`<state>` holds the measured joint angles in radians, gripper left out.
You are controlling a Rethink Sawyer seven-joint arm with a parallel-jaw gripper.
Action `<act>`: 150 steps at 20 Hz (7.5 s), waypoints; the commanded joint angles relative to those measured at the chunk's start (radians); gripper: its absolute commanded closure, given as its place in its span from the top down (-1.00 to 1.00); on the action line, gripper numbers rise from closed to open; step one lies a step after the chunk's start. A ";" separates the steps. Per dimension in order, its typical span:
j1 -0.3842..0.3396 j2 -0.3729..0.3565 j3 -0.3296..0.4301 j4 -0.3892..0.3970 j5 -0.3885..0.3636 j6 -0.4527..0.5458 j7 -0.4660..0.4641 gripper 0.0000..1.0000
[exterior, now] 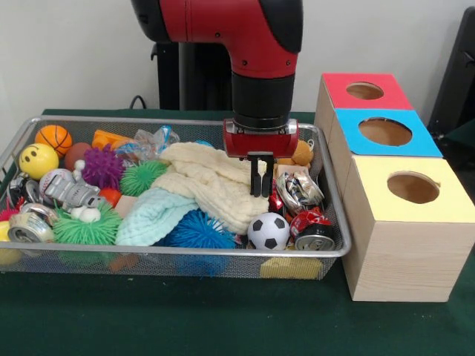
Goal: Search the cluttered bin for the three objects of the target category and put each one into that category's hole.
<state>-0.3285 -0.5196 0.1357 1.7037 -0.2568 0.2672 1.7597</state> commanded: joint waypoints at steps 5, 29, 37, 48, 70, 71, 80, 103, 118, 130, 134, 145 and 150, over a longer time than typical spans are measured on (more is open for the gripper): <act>-0.032 0.094 0.104 -0.089 -0.058 0.000 -0.011 -1.00; -0.236 -0.061 0.198 -0.158 -0.128 0.357 -0.273 -1.00; -0.247 -0.074 0.209 -0.198 -0.217 0.348 -0.244 -1.00; -0.260 -0.071 0.224 -0.257 -0.303 0.340 -0.235 -1.00; -0.265 -0.120 0.305 -0.112 -0.229 0.389 -0.122 -1.00; -0.261 -0.134 0.309 -0.096 -0.216 0.399 -0.113 -1.00; -0.146 -0.287 0.255 0.020 -0.083 0.474 0.068 -1.00; -0.009 -0.049 0.103 -0.028 -0.050 0.107 0.185 -1.00; -0.076 0.009 0.154 0.002 -0.049 0.056 0.109 -1.00; -0.009 0.055 0.108 0.001 -0.032 -0.011 0.180 -1.00; -0.006 0.089 0.111 -0.039 -0.040 -0.015 0.149 -1.00; -0.095 0.093 0.166 -0.072 -0.068 0.065 0.020 -1.00; -0.152 0.073 0.179 -0.105 -0.093 0.145 -0.072 -1.00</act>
<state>-0.4087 -0.4596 0.2556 1.6474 -0.3175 0.2944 1.7595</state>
